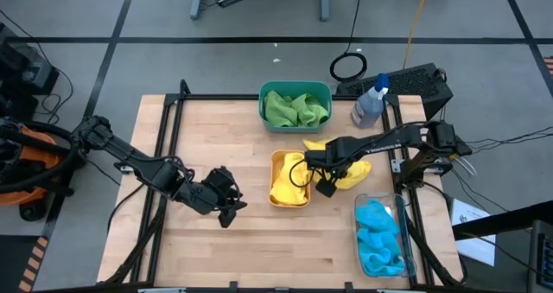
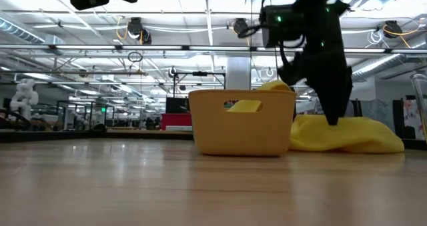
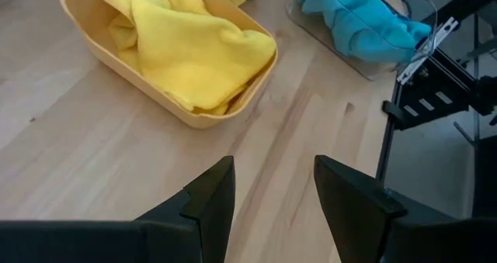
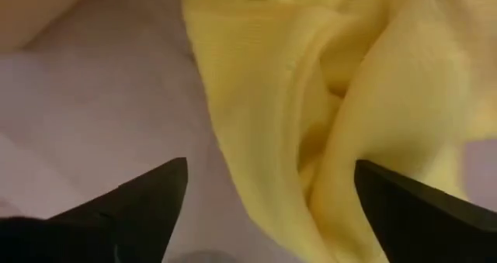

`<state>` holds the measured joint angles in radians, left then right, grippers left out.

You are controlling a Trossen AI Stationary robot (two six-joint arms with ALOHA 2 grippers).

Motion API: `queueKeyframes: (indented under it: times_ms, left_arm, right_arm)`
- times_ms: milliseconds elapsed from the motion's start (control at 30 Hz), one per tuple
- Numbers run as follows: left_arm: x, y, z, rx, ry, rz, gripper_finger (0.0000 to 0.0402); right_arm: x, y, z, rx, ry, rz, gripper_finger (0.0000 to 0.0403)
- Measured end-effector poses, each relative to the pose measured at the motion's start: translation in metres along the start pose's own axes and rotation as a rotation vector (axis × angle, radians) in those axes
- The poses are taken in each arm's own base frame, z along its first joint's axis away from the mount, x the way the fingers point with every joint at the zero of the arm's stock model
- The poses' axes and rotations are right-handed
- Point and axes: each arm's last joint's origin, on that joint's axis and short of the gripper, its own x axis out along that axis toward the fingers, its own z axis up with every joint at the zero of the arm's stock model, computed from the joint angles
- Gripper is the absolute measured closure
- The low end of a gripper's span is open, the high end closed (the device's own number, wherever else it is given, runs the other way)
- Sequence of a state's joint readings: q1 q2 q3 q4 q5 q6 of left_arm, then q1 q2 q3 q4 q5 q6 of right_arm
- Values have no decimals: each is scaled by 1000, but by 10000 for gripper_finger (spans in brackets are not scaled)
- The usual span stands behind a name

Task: Sort microfiber towel by color & place in baskets
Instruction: Put the yellow microfiber towel into the yellow bin

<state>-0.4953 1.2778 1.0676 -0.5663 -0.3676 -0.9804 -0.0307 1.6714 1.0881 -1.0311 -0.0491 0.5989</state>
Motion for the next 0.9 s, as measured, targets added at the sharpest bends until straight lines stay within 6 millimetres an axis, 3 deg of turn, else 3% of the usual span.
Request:
queueKeyframes:
  times_ms: [100,233,367,500,600,767,900]
  left_arm:
    - [0,0,0,1,1,2,219]
    - [0,2,0,31,1,13,219]
    - [2,4,4,60,-10,26,219]
    - [3,7,8,47,-12,33,219]
    - [4,7,9,43,-9,27,219]
    - [4,5,9,37,-17,12,219]
    - [3,4,8,40,-1,-5,219]
  right_arm:
    - [18,-5,-4,17,6,6,49]
    - [35,-10,-9,26,0,12,99]
    - [47,-13,-14,66,-10,19,183]
    - [47,-14,-15,85,-2,13,308]
    - [40,-12,-14,87,-20,30,385]
    - [6,-11,-15,113,-79,46,384]
    - [-40,-15,-22,149,-132,36,398]
